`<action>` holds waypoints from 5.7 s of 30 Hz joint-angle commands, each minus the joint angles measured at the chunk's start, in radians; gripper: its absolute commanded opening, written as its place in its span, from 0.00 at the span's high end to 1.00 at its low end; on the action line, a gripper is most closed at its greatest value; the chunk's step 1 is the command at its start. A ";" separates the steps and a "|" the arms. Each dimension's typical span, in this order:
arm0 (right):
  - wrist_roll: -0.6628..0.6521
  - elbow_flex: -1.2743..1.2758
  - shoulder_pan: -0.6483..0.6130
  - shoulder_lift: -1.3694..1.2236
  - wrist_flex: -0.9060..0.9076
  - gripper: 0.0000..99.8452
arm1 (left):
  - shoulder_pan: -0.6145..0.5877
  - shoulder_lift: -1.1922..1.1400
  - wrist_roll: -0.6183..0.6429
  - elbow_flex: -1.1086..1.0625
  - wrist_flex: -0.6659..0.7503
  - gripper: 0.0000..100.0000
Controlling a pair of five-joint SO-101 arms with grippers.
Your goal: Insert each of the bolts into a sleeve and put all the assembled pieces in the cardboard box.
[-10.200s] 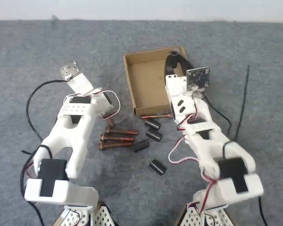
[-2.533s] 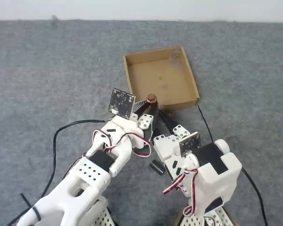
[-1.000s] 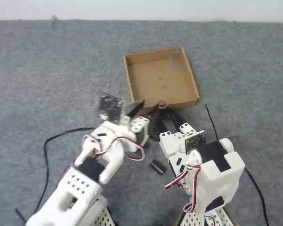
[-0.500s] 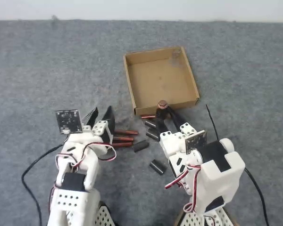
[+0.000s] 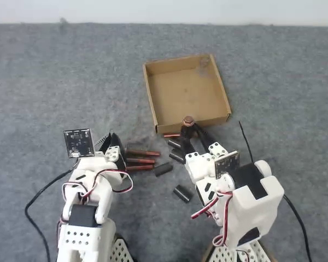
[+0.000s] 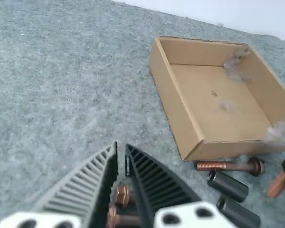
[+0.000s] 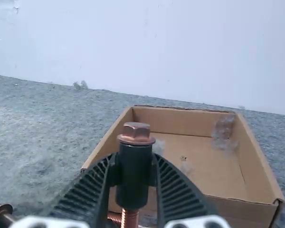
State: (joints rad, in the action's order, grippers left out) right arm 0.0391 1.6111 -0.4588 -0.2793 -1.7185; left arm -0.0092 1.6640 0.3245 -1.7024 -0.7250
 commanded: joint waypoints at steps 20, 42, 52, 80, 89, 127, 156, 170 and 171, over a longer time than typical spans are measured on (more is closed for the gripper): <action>-0.183 -0.230 0.061 0.036 -0.024 0.99 | -0.002 0.021 -0.063 0.010 -0.005 0.99; -0.175 -0.532 0.140 0.467 0.782 0.99 | 0.005 0.020 -0.064 0.010 -0.002 0.99; -0.173 -0.741 0.142 0.521 1.288 0.99 | 0.005 0.020 -0.064 0.010 -0.005 0.99; -0.173 -1.478 0.162 0.024 1.998 0.99 | 0.005 0.020 -0.074 0.010 -0.005 0.99; -0.173 -1.622 0.163 -0.124 2.118 0.99 | 0.005 0.020 -0.120 0.010 -0.005 0.99; -0.178 -1.542 0.120 0.410 3.412 0.99 | 0.005 0.020 -0.121 0.010 -0.006 0.99; -0.005 -0.773 -0.349 0.615 2.829 0.83 | 0.005 0.020 -0.121 0.010 -0.002 0.99; -0.003 -0.598 -0.397 0.601 2.592 0.87 | 0.005 0.020 -0.121 0.010 -0.002 0.99; -0.003 -0.575 -0.397 0.601 2.563 0.87 | 0.005 0.020 -0.121 0.010 -0.002 0.99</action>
State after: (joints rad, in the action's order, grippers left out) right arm 0.0253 0.9943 -0.8531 0.3207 0.9298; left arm -0.0077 1.6640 0.2156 -1.7024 -0.7250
